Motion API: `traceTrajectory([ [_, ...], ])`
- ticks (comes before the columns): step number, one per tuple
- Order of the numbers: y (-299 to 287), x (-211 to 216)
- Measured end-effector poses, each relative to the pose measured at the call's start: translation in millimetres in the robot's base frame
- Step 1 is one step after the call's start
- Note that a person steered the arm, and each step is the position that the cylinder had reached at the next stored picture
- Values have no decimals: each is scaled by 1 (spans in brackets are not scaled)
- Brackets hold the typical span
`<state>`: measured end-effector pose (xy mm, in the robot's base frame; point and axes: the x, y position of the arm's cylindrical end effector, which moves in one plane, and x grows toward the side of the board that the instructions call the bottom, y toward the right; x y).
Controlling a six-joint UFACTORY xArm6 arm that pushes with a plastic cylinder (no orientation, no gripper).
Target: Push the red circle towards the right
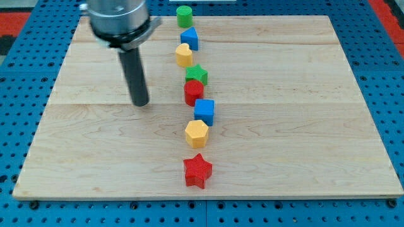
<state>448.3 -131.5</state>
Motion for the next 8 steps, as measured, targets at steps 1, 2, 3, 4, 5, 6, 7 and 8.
traceTrajectory([
  [1,-27,3],
  [2,-25,3],
  [3,-22,3],
  [4,-22,3],
  [5,-22,6],
  [6,-17,7],
  [7,3,28],
  [8,5,42],
])
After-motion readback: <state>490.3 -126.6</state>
